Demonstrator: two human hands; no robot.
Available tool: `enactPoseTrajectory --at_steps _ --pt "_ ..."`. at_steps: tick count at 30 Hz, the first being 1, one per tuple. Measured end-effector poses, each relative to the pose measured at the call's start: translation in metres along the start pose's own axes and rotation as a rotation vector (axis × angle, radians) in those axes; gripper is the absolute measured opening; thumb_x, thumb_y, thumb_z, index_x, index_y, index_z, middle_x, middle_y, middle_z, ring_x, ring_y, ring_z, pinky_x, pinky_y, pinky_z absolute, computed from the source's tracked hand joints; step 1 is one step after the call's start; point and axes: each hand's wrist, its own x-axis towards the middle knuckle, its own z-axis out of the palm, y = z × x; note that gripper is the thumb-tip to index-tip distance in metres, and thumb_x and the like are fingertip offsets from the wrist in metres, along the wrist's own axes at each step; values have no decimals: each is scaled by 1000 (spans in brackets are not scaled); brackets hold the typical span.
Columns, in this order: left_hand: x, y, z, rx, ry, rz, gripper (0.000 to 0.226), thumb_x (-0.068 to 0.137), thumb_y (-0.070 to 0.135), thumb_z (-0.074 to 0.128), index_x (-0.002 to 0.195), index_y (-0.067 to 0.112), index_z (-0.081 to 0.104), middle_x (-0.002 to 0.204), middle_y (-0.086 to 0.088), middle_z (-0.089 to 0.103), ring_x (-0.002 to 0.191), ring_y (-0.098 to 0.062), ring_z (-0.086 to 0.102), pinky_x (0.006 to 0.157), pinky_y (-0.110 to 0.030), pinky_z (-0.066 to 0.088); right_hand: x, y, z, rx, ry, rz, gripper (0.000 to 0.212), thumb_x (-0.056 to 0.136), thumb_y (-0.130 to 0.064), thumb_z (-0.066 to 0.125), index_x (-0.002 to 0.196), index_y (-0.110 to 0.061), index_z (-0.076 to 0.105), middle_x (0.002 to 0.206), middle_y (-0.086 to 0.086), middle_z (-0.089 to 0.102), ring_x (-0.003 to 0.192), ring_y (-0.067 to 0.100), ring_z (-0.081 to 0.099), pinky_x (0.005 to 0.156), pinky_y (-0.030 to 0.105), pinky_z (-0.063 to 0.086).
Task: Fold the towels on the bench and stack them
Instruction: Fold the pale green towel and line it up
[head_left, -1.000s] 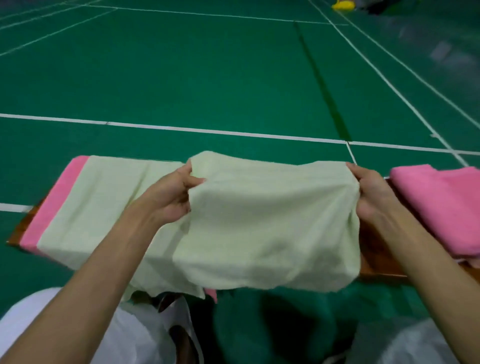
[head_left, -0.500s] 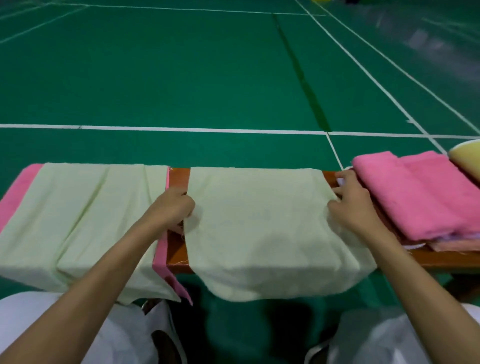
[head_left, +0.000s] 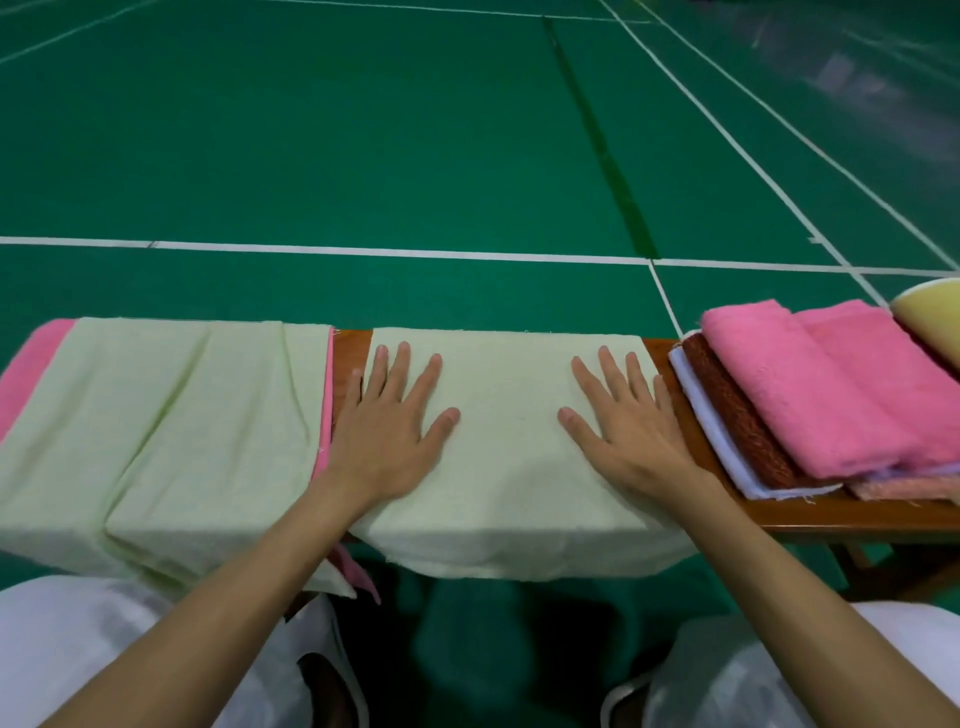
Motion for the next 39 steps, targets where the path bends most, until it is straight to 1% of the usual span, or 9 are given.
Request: enactPoseTrajectory --at_steps 5,16,20,23,25,27,30,34,39 --pt "-3 -15 -2 -8 19 4 76 98 75 4 164 38 -6 172 1 -15 157 -22 -21 128 -50 -5 -7 15 0 -31 42 155 79 98 -73 6 163 -31 -8 171 1 -15 156 27 -20 127 49 -8" --pt "-7 -24 -5 -58 16 54 78 98 77 8 164 37 -4 171 4 -15 156 -19 -22 127 -45 -10 -5 -1 4 -14 33 198 79 99 -73 6 164 -30 -6 172 3 -11 156 38 -15 126 55 -6" --pt "-7 -18 -11 -271 94 -43 77 102 69 26 165 26 14 173 -1 11 160 -22 5 129 -46 11 -4 -2 -3 112 116 220 68 105 -59 20 164 -25 14 172 11 5 158 36 -2 126 52 1" --pt "-8 -15 -23 -336 301 -286 59 97 50 58 139 10 46 135 -12 53 124 -33 47 101 -48 46 -6 4 -21 283 317 238 38 96 -24 53 129 -6 54 135 19 55 127 40 49 105 47 42" --pt "-10 -17 -29 -284 270 -366 52 93 48 64 124 9 50 115 -8 52 108 -30 49 84 -44 47 -9 10 -30 350 385 266 19 88 -4 60 106 0 62 104 15 66 96 37 61 86 45 51" --pt "-13 -19 -31 -263 182 -389 51 91 49 67 121 11 49 110 -4 49 102 -28 51 78 -41 47 -12 12 -34 342 380 277 13 86 3 62 98 0 65 90 11 67 83 32 63 80 43 53" --pt "-15 -19 -32 -260 142 -376 35 90 41 69 104 14 52 96 -2 56 84 -25 57 69 -39 52 -11 13 -33 280 323 289 9 90 -10 70 96 -6 65 93 10 65 81 28 59 77 39 50" --pt "-16 -19 -34 -378 188 -308 22 87 16 67 73 9 52 67 -6 55 60 -22 50 53 -30 37 -8 9 -34 269 286 328 5 91 -13 68 91 -10 63 83 5 66 73 27 61 69 36 50" --pt "-15 -16 -39 -775 187 -280 18 91 17 67 86 12 51 77 -16 64 69 -36 59 63 -41 50 -12 7 -32 327 360 375 15 86 -19 68 75 -11 62 67 4 63 60 21 56 54 29 40"
